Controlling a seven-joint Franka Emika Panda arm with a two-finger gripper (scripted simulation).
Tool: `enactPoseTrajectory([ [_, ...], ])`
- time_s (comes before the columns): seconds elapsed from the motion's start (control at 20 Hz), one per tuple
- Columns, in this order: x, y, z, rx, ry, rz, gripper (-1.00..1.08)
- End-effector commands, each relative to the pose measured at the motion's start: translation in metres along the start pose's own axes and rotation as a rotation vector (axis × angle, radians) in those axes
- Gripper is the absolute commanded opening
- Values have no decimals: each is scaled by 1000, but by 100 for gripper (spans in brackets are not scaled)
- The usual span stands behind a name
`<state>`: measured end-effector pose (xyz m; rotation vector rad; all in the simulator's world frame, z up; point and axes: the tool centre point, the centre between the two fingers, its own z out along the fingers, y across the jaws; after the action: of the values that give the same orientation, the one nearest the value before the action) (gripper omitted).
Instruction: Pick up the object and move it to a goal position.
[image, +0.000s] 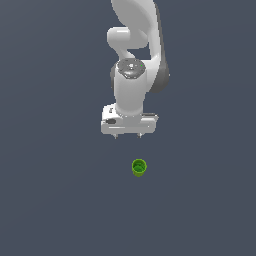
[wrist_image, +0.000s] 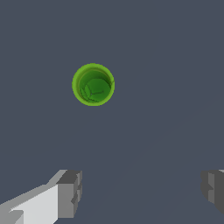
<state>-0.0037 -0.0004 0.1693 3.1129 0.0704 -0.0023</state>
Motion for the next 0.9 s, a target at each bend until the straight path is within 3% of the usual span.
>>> enactPoseTrajectory([
  [0.0,0,0,0,0,0,0,100],
  [0.45,-13,-9,11,-11,-48,-34,100],
  [0.85,-6,-10,14,-10,-45,-37,100],
])
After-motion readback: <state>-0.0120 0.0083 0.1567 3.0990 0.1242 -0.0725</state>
